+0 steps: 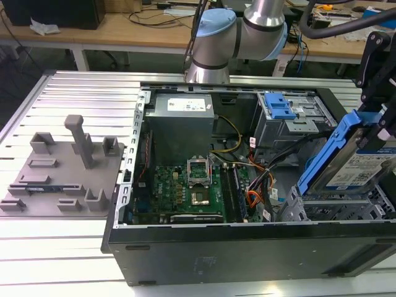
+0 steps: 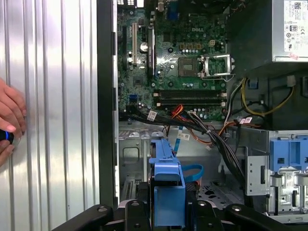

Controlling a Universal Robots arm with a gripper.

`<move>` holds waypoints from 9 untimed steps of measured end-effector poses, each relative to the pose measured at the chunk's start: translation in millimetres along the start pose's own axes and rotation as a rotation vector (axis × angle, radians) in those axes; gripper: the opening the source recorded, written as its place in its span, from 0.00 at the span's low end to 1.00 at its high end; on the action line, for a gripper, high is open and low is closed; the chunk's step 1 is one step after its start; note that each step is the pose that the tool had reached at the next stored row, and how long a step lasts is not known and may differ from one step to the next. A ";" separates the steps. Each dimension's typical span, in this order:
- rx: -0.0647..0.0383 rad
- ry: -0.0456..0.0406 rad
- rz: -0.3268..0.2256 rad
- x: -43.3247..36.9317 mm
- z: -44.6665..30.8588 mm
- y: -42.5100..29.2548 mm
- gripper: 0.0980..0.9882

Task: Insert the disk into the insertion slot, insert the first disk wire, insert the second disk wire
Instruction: 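Insert the disk into the insertion slot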

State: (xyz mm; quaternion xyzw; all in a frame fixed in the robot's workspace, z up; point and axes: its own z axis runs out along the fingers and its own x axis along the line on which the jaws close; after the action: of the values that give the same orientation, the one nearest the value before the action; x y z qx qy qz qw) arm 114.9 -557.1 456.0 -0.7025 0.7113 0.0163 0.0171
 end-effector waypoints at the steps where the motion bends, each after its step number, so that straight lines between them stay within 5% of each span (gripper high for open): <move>1: 0.000 0.0000 0.000 0.2 0.7 0.0 0.30; 9: 0.000 0.0000 0.000 2.0 11.1 0.0 0.30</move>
State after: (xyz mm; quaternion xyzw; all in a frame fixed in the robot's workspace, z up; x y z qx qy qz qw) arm 114.9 -558.6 444.8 -0.7025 0.7113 0.0163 0.0171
